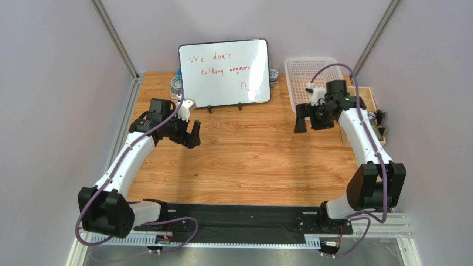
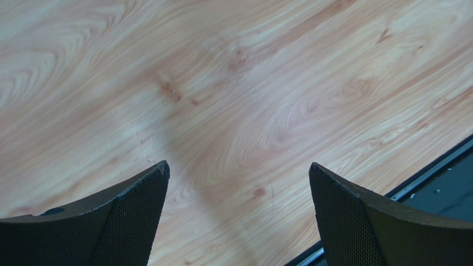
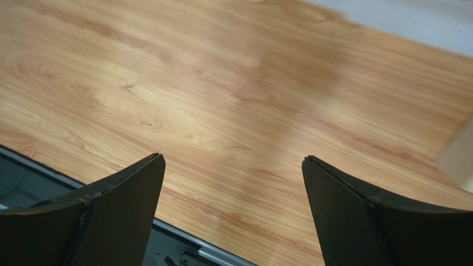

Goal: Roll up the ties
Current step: Reset both arms

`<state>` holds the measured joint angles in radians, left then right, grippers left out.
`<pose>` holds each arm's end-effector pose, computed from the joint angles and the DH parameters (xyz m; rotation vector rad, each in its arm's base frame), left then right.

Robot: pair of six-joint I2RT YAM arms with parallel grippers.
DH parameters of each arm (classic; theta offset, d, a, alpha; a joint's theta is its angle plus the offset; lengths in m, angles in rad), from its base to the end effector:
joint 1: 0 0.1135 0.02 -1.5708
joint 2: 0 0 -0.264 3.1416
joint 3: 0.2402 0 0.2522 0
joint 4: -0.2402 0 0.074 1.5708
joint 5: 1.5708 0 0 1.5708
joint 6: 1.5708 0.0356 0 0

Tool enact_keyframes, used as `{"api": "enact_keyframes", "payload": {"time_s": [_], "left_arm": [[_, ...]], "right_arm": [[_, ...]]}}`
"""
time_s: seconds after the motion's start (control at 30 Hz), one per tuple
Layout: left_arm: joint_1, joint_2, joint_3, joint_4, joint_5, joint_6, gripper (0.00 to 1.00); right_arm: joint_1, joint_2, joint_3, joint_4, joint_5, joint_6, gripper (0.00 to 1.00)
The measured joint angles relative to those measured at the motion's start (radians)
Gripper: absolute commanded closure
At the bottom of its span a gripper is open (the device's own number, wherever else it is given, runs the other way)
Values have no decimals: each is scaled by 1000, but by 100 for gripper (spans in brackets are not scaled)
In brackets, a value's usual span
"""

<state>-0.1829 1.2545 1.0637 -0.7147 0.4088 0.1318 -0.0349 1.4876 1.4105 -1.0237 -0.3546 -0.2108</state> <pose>0.2488 -0.0604 0.2929 0.5547 2.3813 -0.5269 0.2958 0.0020 0.3218 -0.3406 2.5885 0.3873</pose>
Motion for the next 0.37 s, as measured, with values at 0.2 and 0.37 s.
{"api": "enact_keyframes", "payload": {"time_s": [0.2,0.37], "left_arm": [[5,-69,-78,-53,-131,-2,1],[10,-85,-84,-52,-175,-4,1]], "right_arm": [[129,-28,-234,76,-15,67,0],[142,-71,-336,97,-15,95,0]]}}
